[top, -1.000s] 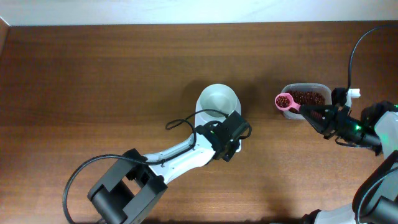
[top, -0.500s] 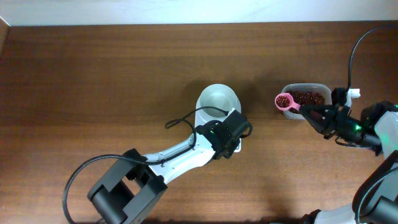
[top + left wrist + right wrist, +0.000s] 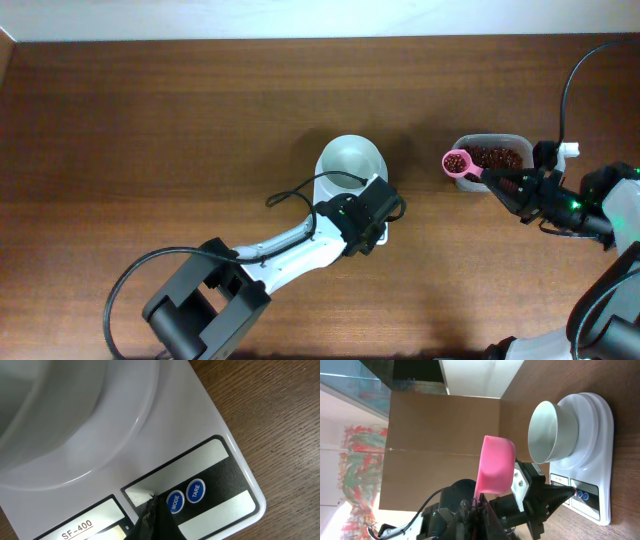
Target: Scoop and weigh 50g on scale
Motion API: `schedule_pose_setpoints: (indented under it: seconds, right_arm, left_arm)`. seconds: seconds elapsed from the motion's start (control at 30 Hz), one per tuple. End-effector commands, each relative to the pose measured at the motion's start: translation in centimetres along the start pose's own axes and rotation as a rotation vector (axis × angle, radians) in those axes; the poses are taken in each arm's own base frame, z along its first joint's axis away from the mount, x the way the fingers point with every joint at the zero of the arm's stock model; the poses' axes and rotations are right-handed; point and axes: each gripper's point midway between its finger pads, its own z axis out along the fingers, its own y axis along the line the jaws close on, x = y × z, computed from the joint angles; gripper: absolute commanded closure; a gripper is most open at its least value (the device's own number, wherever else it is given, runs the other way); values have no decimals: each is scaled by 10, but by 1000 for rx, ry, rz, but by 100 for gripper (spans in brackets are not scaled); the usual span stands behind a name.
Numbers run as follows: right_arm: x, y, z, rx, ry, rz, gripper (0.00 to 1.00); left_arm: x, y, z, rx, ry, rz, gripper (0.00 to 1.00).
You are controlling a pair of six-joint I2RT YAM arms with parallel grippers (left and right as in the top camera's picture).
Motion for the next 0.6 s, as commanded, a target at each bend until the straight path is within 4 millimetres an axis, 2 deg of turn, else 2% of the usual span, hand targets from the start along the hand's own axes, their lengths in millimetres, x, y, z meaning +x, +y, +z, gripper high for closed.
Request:
schedule_pose_setpoints:
  seconds: [0.0,0.23,0.33,0.4,0.5,0.57]
  right_arm:
    - [0,1,1,-19,-6,-10,96]
    - [0,1,1,-19,-6,-10,96]
    - [0,1,1,-18,-6,-10,96]
    - [0,1,1,-18,-6,-10,96]
    - [0,1,1,-18,-6,-10,96]
    - [0,1,1,-19,-6,-9,96]
  left_arm:
    - [5,2,9,-19,21,-1,100]
    - [11,3,16,-31,43,3,100]
    - [14,8,16,-61,52,-9,100]
    - [17,19,15,-126,53,-92,100]
    - [19,16,16,-108,59,-87,100]
    - [17,5,17,-43,61,-54,100]
